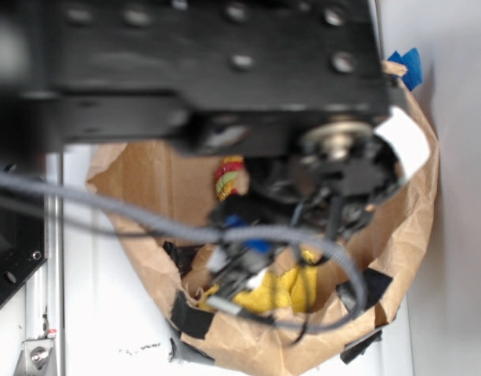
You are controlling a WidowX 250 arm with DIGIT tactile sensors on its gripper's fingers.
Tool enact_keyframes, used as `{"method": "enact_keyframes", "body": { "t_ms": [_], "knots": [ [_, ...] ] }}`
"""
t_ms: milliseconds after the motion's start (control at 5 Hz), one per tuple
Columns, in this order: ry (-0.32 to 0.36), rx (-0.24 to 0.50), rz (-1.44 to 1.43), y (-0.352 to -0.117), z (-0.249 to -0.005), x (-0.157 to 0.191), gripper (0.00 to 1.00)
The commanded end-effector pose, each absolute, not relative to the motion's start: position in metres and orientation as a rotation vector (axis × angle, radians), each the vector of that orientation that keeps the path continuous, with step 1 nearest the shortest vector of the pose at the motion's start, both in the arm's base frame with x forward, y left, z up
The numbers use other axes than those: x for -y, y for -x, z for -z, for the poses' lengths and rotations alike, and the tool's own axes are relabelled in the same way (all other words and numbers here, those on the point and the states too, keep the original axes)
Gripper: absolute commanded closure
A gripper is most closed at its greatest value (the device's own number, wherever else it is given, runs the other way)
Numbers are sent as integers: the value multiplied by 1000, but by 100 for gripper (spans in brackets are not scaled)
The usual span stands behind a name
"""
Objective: Grab the multicolored rope.
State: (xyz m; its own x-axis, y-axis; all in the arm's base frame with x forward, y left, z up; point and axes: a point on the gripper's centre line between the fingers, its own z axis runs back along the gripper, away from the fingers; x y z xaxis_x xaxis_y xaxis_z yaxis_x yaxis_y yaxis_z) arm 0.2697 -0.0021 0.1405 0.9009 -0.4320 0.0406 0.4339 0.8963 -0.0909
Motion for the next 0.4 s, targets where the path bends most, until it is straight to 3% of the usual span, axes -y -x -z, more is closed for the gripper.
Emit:
{"method": "enact_keyframes", "body": {
  "t_ms": [0,200],
  "knots": [
    [113,35,444,-275,-125,-12,0],
    [109,54,446,-259,-118,-3,0]
  ]
}}
